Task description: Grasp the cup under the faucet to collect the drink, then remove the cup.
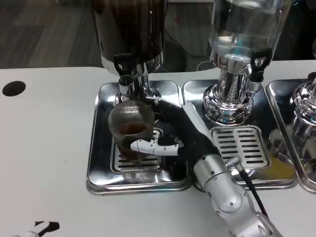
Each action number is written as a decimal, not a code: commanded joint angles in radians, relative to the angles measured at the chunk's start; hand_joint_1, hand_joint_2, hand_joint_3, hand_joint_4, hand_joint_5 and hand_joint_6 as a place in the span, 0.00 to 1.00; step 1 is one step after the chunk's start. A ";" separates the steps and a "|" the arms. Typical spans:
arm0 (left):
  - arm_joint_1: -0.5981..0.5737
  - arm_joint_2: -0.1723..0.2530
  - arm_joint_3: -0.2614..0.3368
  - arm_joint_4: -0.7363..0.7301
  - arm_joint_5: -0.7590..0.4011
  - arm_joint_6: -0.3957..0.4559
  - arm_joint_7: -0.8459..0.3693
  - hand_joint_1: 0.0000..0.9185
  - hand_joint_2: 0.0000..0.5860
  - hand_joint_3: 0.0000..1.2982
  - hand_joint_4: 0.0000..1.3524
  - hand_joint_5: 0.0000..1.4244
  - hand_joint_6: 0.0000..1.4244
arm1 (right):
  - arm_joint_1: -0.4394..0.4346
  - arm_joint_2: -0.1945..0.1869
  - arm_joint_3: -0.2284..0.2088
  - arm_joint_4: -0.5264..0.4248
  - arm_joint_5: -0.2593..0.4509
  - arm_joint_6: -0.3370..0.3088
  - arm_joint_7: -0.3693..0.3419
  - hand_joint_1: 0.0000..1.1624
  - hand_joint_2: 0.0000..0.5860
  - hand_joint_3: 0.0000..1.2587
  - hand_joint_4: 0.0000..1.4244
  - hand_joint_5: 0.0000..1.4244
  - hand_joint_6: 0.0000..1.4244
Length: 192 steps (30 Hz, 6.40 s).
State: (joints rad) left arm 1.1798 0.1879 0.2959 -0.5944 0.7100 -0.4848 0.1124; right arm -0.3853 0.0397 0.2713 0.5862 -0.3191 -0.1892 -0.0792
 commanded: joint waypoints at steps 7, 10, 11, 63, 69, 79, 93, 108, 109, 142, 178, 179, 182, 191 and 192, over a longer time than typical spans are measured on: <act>0.019 -0.004 0.005 0.000 -0.007 -0.007 -0.014 0.00 0.12 0.22 0.15 0.20 0.30 | 0.006 0.009 0.007 0.003 -0.003 0.004 -0.009 0.69 0.14 0.16 0.12 0.14 0.03; 0.023 -0.003 0.011 0.005 -0.012 -0.008 -0.013 0.00 0.12 0.22 0.15 0.20 0.30 | -0.007 0.020 0.012 0.024 0.001 0.003 -0.001 0.69 0.14 0.15 0.10 0.13 0.03; 0.024 -0.003 0.013 0.006 -0.013 -0.009 -0.012 0.00 0.12 0.22 0.15 0.20 0.30 | -0.011 0.024 0.014 0.032 0.001 0.001 0.000 0.69 0.14 0.14 0.10 0.13 0.03; -0.002 0.004 0.029 0.030 -0.040 0.009 -0.061 0.00 0.14 0.26 0.17 0.22 0.31 | -0.025 0.047 -0.009 0.095 0.020 -0.075 -0.031 0.70 0.14 0.27 0.22 0.22 0.11; -0.008 0.004 0.026 0.035 -0.042 0.012 -0.068 0.00 0.14 0.26 0.17 0.22 0.31 | -0.023 0.050 -0.013 0.101 0.020 -0.088 -0.047 0.71 0.16 0.30 0.25 0.27 0.15; -0.025 0.005 0.017 0.044 -0.038 0.017 -0.074 0.00 0.14 0.27 0.18 0.23 0.31 | -0.010 0.043 -0.013 0.062 0.021 -0.091 -0.043 0.71 0.16 0.32 0.27 0.29 0.17; -0.066 0.011 -0.025 0.055 -0.017 0.042 -0.090 0.00 0.14 0.27 0.18 0.23 0.31 | 0.042 0.023 -0.012 -0.077 0.027 -0.043 0.010 0.71 0.16 0.32 0.27 0.29 0.17; -0.110 0.024 -0.070 0.064 0.003 0.074 -0.108 0.00 0.15 0.26 0.18 0.23 0.31 | 0.136 -0.024 -0.022 -0.289 0.043 0.047 0.096 0.71 0.16 0.32 0.28 0.30 0.17; -0.113 0.026 -0.073 0.065 0.004 0.077 -0.109 0.00 0.15 0.26 0.18 0.23 0.31 | 0.145 -0.028 -0.023 -0.303 0.046 0.049 0.103 0.71 0.16 0.32 0.28 0.30 0.17; -0.225 0.071 -0.192 0.070 0.042 0.179 -0.151 0.00 0.15 0.26 0.18 0.23 0.31 | 0.519 -0.210 -0.102 -0.693 0.184 0.006 0.260 0.71 0.19 0.33 0.28 0.30 0.17; -0.203 0.059 -0.185 -0.076 0.179 0.240 -0.065 0.00 0.11 0.20 0.11 0.16 0.26 | 0.690 -0.330 -0.226 -0.550 0.261 -0.362 0.335 0.68 0.15 0.34 0.30 0.32 0.18; -0.202 0.058 -0.180 -0.080 0.177 0.240 -0.066 0.00 0.11 0.20 0.11 0.16 0.26 | 0.691 -0.331 -0.229 -0.536 0.267 -0.372 0.337 0.68 0.15 0.35 0.30 0.32 0.18; -0.191 0.048 -0.159 -0.104 0.167 0.232 -0.054 0.00 0.11 0.19 0.11 0.16 0.26 | 0.696 -0.331 -0.242 -0.488 0.288 -0.402 0.346 0.68 0.15 0.35 0.30 0.32 0.18; -0.167 0.019 -0.110 -0.155 0.130 0.205 -0.033 0.00 0.10 0.18 0.10 0.16 0.26 | 0.697 -0.330 -0.256 -0.418 0.315 -0.470 0.370 0.68 0.15 0.35 0.30 0.32 0.18; -0.164 0.017 -0.104 -0.160 0.127 0.202 -0.034 0.00 0.10 0.18 0.10 0.16 0.26 | 0.697 -0.330 -0.259 -0.407 0.319 -0.477 0.373 0.68 0.15 0.35 0.30 0.32 0.18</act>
State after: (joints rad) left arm 0.9991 0.2127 0.1722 -0.7292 0.8502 -0.2707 0.0676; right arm 0.3203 -0.2900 0.0230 0.1643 -0.0373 -0.6085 0.2859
